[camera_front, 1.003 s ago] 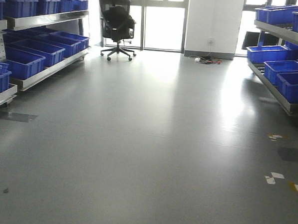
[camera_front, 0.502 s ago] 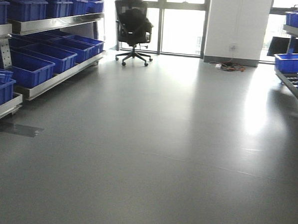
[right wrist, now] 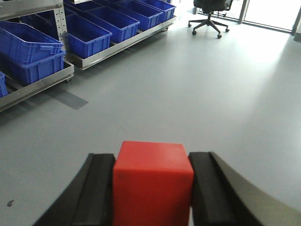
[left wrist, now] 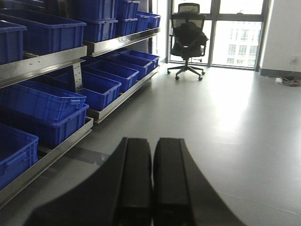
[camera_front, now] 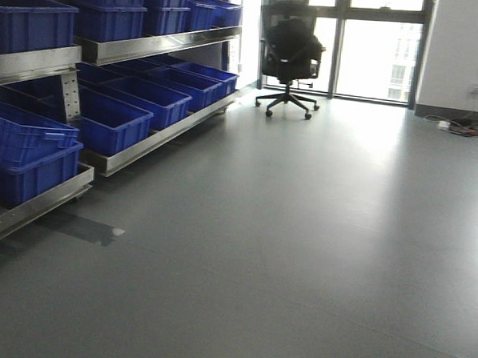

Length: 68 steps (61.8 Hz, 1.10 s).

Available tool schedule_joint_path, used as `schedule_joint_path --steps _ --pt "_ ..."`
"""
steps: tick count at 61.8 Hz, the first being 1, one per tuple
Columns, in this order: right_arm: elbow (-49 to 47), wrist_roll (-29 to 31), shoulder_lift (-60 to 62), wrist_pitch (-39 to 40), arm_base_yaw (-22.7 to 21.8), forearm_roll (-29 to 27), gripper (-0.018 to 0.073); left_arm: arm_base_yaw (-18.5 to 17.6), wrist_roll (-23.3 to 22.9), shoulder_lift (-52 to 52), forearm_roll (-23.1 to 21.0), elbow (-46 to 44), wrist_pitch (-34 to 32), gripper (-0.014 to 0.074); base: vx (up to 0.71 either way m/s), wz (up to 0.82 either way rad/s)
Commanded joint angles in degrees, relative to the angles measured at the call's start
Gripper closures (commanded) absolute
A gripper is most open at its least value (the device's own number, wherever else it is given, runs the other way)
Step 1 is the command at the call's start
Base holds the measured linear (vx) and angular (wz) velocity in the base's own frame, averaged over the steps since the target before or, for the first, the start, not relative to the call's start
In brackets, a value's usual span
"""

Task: Pick red cube and place on left shelf
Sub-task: 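Drive the base away from the table, holding the red cube, then drive up to the shelf rack and stop before a blue bin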

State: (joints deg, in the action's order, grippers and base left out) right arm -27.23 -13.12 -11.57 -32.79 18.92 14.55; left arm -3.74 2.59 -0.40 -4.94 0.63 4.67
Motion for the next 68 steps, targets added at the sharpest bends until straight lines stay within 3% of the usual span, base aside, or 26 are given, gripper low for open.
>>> schedule_joint_path --steps 1,68 --pt "-1.5 0.4 -0.7 5.1 -0.2 1.4 0.0398 0.1 -0.2 -0.8 -0.1 1.4 -5.1 0.0496 0.63 0.35" --pt "-1.5 0.4 -0.7 5.1 -0.2 1.4 0.0398 0.1 -0.2 -0.8 -0.1 1.4 -5.1 0.0496 0.61 0.33"
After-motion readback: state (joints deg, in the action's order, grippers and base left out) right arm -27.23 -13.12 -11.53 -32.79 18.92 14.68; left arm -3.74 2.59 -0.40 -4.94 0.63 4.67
